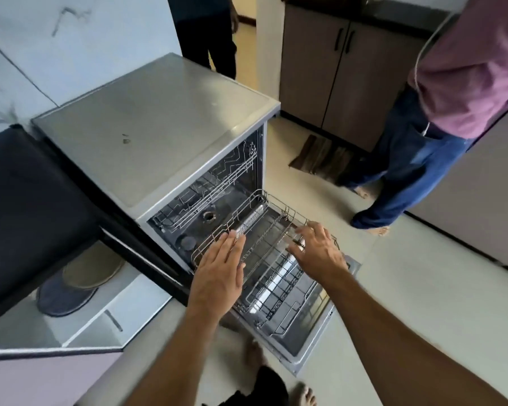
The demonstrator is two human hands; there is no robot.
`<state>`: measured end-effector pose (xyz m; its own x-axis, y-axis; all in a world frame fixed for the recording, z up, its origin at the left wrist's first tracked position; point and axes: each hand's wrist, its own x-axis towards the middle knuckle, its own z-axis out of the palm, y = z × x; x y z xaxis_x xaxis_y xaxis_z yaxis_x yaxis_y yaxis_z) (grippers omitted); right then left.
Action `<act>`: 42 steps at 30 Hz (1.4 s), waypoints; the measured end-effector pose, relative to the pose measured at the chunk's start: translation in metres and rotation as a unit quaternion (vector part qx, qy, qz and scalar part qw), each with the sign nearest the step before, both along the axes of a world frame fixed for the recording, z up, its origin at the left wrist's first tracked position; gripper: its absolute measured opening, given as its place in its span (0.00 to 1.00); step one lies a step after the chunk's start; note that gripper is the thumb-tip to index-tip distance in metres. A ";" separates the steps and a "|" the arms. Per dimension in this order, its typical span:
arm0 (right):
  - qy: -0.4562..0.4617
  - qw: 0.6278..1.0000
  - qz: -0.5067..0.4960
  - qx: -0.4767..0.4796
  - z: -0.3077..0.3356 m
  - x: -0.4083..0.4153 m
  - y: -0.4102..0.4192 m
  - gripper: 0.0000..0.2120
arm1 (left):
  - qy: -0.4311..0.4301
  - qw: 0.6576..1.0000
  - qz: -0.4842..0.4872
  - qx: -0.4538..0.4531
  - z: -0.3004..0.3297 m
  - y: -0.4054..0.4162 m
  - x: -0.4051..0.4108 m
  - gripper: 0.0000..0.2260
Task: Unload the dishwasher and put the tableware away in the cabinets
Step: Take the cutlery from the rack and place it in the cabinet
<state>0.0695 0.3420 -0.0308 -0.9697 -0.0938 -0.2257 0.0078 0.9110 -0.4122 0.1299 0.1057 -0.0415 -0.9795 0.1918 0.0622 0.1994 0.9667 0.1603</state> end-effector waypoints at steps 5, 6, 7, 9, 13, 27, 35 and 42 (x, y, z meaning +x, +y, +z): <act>-0.053 0.998 -0.031 0.013 -0.045 -0.011 0.005 0.28 | -0.069 0.997 -0.023 0.024 -0.037 0.015 -0.047 0.26; -0.059 0.998 -0.035 0.014 -0.054 -0.015 0.007 0.28 | -0.085 0.996 -0.017 0.031 -0.046 0.019 -0.056 0.27; -0.064 0.997 -0.043 0.012 -0.062 -0.019 0.009 0.27 | -0.096 0.995 -0.010 0.038 -0.052 0.023 -0.063 0.28; -0.075 0.995 -0.064 -0.001 -0.078 -0.029 0.013 0.26 | -0.102 0.994 -0.005 0.039 -0.065 0.029 -0.075 0.27; -0.095 0.989 -0.109 -0.029 -0.110 -0.044 0.019 0.25 | -0.133 0.991 -0.024 0.024 -0.093 0.040 -0.092 0.28; -0.204 0.953 -0.202 -0.093 -0.300 -0.071 0.044 0.14 | -0.252 0.964 0.019 0.078 -0.282 0.106 -0.109 0.25; -0.219 0.924 -0.289 -0.122 -0.407 -0.114 0.049 0.06 | -0.230 0.966 0.047 0.112 -0.377 0.142 -0.164 0.23; -0.253 0.890 -0.352 -0.144 -0.466 -0.140 0.051 0.15 | -0.199 0.971 0.044 0.123 -0.455 0.171 -0.201 0.13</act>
